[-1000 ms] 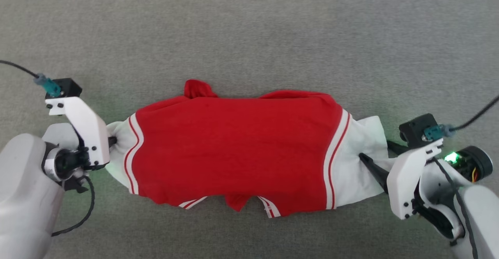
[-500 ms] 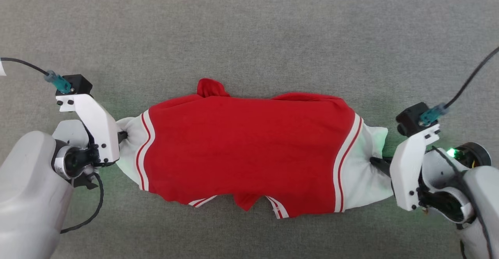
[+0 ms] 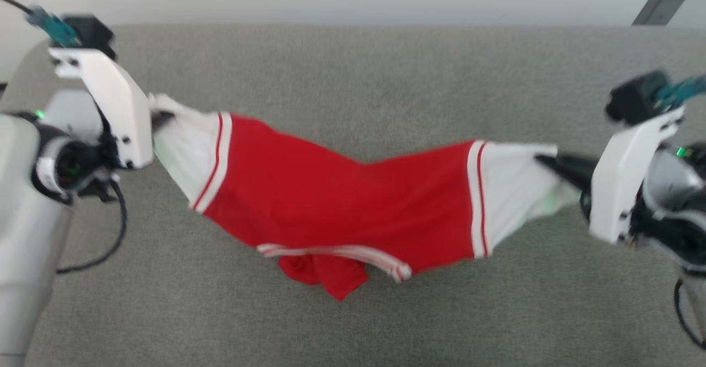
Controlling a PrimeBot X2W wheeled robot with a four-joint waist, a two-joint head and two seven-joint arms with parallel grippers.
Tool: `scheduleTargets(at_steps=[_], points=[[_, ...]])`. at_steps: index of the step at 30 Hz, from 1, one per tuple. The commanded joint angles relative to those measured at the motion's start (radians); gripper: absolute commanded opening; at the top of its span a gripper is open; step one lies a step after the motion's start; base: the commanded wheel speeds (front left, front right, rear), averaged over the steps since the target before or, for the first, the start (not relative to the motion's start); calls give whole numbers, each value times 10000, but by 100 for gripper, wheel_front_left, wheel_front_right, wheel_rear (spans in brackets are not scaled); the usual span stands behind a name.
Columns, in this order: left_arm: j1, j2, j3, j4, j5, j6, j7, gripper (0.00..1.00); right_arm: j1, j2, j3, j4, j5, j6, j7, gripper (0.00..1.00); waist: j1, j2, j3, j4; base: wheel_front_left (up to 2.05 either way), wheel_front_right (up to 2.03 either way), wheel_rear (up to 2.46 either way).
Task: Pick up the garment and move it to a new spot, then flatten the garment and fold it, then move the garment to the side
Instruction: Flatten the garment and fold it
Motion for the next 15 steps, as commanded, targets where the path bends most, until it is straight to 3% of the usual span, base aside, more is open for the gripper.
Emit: scheduleTargets(at_steps=[1, 9, 15], points=[[-244, 107, 97, -192, 57, 106, 66, 0, -293, 110, -171, -115, -34, 47, 32, 0, 0, 1, -393, -128, 0, 0, 0], [-1086, 124, 555, -902, -168, 391, -39, 0, -1705, 875, -1063, -84, 4, 45, -122, 0, 0, 1, -1303, -275, 0, 0, 0], [-1823, 30, 753, -968, -85, 315, -451, 0, -2967, 1504, -1573, 344, 63, 45, -471, 0, 0, 1, -1670, -353, 0, 0, 0]])
